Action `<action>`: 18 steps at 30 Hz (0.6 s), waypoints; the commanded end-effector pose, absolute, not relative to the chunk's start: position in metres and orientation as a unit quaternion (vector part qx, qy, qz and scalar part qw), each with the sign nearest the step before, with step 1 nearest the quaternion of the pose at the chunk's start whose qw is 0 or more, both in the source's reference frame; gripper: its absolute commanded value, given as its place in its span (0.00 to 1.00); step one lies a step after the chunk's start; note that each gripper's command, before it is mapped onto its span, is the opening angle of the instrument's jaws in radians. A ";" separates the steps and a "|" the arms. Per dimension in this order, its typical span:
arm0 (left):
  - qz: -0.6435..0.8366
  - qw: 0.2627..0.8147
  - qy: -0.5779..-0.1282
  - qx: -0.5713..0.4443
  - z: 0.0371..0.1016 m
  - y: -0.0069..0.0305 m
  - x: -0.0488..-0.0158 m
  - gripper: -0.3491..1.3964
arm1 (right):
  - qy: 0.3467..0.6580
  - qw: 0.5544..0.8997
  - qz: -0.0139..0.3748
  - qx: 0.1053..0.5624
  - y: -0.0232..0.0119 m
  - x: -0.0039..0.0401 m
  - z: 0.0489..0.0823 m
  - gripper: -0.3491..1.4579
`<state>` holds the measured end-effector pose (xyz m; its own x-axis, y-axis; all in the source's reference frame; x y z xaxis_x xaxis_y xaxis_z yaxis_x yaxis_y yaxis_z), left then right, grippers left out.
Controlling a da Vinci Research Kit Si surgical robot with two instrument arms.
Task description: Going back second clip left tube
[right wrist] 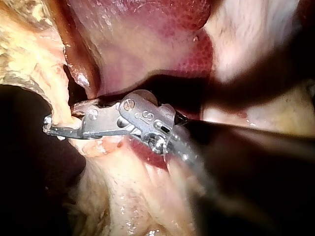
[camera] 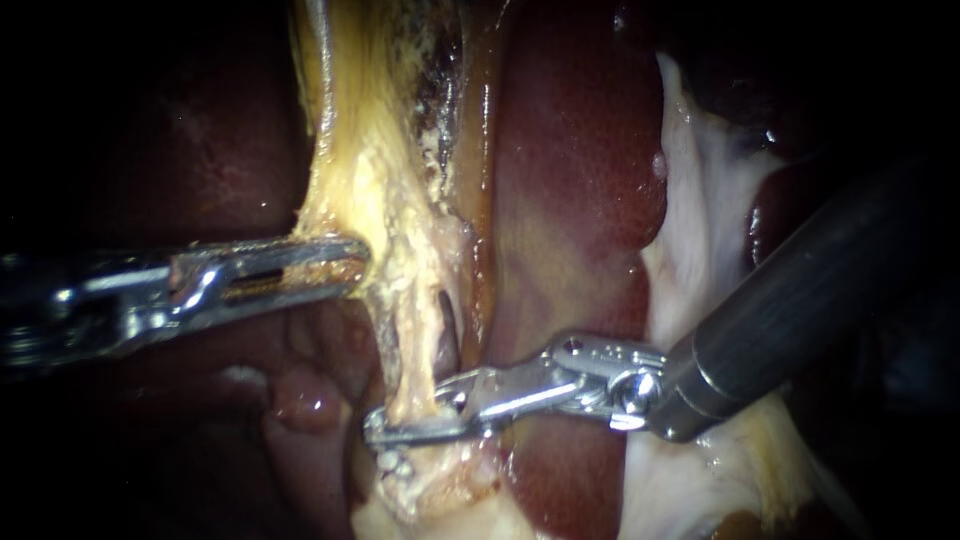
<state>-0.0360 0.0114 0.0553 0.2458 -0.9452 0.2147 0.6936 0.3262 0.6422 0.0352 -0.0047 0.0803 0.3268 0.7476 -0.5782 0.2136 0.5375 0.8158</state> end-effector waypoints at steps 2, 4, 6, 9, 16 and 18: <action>-0.539 0.760 -0.294 0.215 0.0553 0.0114 -0.0359 0.00 | 0.538 0.691 0.206 0.437 -0.0045 0.0350 0.0802 0.00; -0.539 0.760 -0.294 0.214 0.0553 0.0114 -0.0359 0.00 | 0.528 0.698 0.215 0.433 -0.0041 0.0347 0.0801 0.00; -0.539 0.760 -0.294 0.214 0.0552 0.0114 -0.0359 0.00 | 0.522 0.703 0.223 0.428 -0.0037 0.0343 0.0800 0.00; -0.539 0.760 -0.294 0.214 0.0552 0.0114 -0.0359 0.00 | 0.517 0.709 0.228 0.422 -0.0033 0.0339 0.0798 0.00; -0.539 0.760 -0.294 0.214 0.0553 0.0114 -0.0357 0.00 | 0.512 0.719 0.240 0.405 -0.0033 0.0337 0.0795 0.43; -0.539 0.760 -0.294 0.214 0.0553 0.0114 -0.0357 0.00 | 0.512 0.720 0.248 0.397 -0.0032 0.0336 0.0794 0.47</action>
<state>-0.0357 0.0114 0.0553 0.2460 -0.9450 0.2157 0.6940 0.3271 0.6414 0.0334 -0.0033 0.0794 0.3511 0.7665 -0.5377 0.0410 0.5611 0.8267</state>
